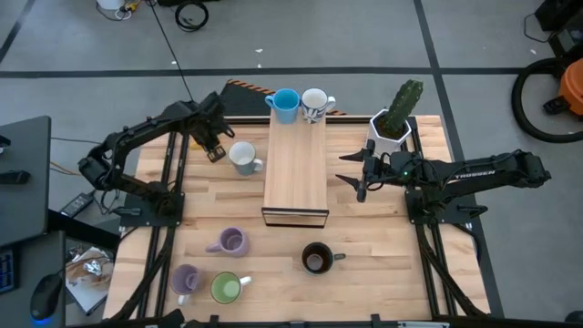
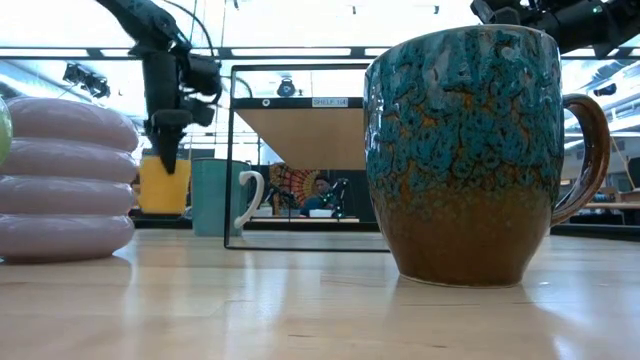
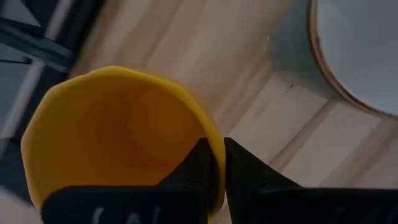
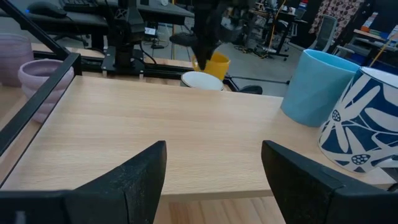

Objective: Place coffee mugs
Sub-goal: Put the yellow mug on the shelf, then put the light blue mug on the shelf

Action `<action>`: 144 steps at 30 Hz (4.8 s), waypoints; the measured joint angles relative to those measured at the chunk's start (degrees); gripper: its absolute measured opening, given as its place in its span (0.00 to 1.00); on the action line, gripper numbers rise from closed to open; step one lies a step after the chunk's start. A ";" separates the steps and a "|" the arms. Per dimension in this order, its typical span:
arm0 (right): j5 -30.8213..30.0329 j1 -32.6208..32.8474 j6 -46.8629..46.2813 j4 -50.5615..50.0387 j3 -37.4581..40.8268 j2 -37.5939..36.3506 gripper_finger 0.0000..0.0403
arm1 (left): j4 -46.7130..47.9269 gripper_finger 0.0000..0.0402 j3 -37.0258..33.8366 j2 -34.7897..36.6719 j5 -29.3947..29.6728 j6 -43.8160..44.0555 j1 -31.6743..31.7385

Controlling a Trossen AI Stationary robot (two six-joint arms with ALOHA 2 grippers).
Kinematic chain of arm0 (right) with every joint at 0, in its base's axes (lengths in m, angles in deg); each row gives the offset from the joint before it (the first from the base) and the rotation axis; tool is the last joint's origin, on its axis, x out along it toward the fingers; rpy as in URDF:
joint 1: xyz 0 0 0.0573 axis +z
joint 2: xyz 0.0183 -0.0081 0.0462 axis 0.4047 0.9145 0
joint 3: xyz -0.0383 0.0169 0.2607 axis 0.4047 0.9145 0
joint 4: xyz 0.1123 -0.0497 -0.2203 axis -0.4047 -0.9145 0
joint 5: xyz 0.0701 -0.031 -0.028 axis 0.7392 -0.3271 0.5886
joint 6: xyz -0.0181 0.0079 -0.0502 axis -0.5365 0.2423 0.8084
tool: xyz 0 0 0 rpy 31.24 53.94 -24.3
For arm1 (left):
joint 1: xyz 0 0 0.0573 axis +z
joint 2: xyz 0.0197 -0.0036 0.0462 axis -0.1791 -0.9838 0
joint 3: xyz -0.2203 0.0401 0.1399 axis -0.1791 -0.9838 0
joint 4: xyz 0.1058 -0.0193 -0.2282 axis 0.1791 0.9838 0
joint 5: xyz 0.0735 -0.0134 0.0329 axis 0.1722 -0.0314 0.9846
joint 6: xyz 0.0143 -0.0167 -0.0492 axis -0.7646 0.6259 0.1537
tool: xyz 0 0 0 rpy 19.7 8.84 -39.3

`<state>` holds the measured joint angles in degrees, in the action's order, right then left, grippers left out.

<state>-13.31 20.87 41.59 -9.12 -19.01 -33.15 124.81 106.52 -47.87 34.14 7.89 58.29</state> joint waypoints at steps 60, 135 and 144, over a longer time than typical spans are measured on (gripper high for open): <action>-0.06 0.00 0.07 0.25 0.02 0.00 0.67 | 17.50 0.09 56.68 -30.08 -4.27 -18.96 -25.58; 0.27 0.00 -0.86 -0.68 0.02 -0.02 0.67 | 11.05 0.35 55.19 -18.58 -7.25 -9.30 -28.72; 0.24 0.41 -1.51 -0.91 0.02 0.13 0.67 | -2.08 0.35 32.87 -10.70 -6.87 -7.90 -30.50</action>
<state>-13.07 21.27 40.08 -10.03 -18.99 -33.02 122.73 139.39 -58.57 27.26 -0.01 27.79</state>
